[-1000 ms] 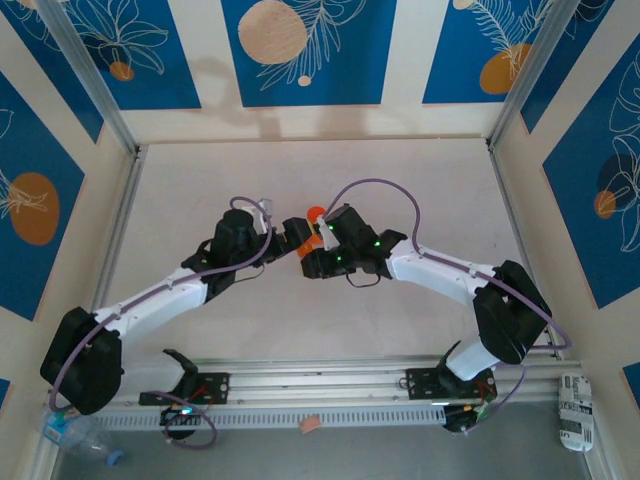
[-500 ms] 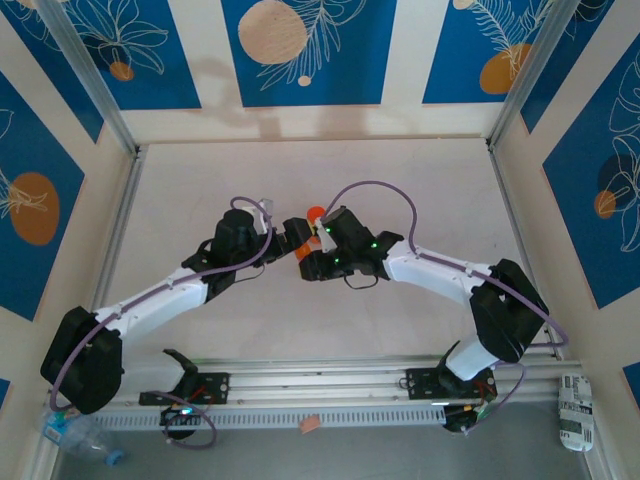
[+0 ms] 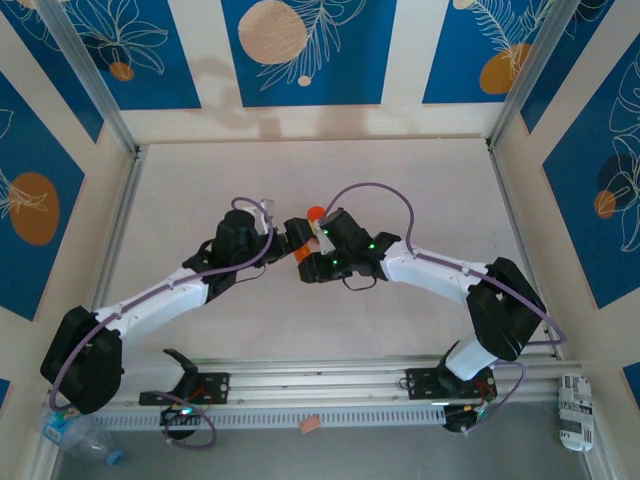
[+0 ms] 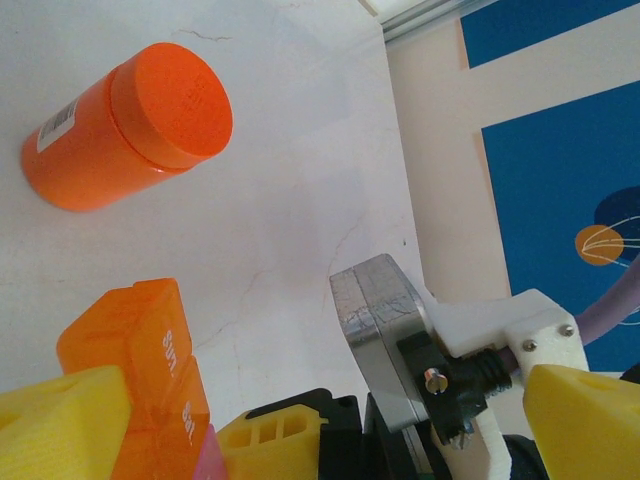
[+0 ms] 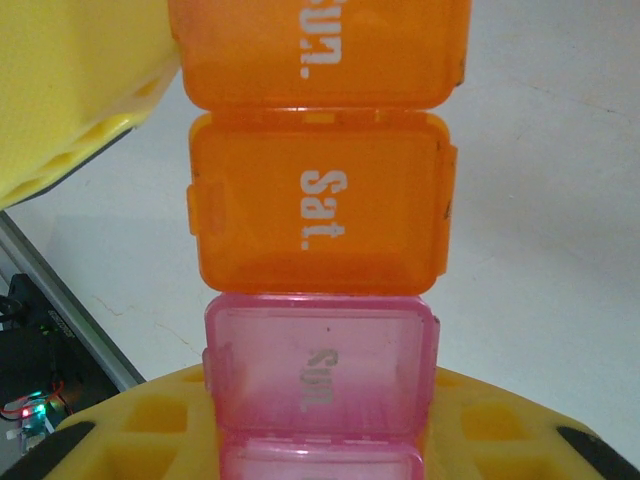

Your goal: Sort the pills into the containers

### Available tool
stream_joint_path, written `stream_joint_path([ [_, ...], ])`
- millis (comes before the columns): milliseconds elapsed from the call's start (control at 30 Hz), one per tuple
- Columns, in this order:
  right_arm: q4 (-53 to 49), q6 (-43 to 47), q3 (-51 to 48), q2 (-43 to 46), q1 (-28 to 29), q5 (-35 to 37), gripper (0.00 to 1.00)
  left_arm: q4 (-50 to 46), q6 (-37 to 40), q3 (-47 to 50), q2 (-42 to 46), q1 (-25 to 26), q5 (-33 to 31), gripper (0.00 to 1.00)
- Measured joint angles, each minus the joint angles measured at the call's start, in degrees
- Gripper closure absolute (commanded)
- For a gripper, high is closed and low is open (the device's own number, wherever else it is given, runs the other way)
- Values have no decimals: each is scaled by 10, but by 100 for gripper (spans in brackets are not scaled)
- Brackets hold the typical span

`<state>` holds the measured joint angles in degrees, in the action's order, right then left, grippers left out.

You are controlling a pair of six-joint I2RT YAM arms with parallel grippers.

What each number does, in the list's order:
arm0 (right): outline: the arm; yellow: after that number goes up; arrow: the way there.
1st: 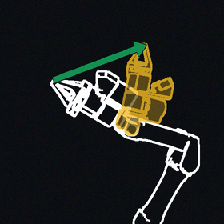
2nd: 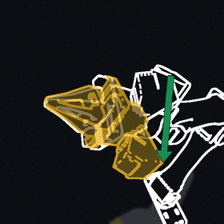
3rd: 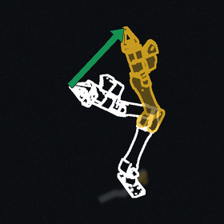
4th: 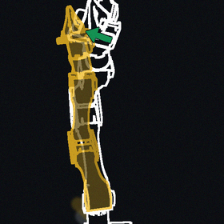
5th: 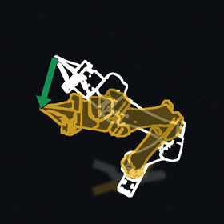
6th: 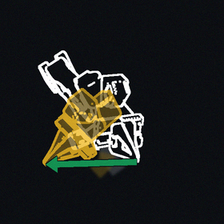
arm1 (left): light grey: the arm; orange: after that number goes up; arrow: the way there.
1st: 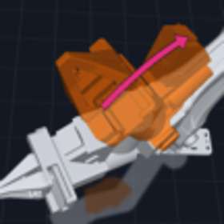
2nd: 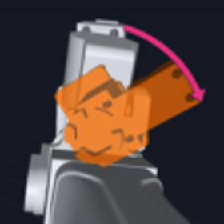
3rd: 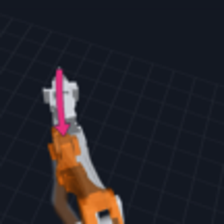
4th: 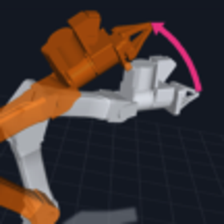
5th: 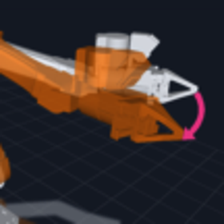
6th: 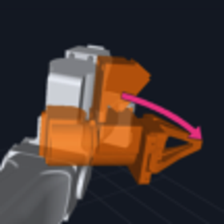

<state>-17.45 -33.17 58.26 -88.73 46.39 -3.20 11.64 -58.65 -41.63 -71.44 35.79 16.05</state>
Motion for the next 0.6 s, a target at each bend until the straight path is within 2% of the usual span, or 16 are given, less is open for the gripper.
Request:
stream_joint_path([
  [433,3,0,0,-5,1,2,84,43,-45,0,2,23,1,0],
  [600,3,1,-2,-5,-1,2,82,-3,-31,0,37,22,-44,0],
])
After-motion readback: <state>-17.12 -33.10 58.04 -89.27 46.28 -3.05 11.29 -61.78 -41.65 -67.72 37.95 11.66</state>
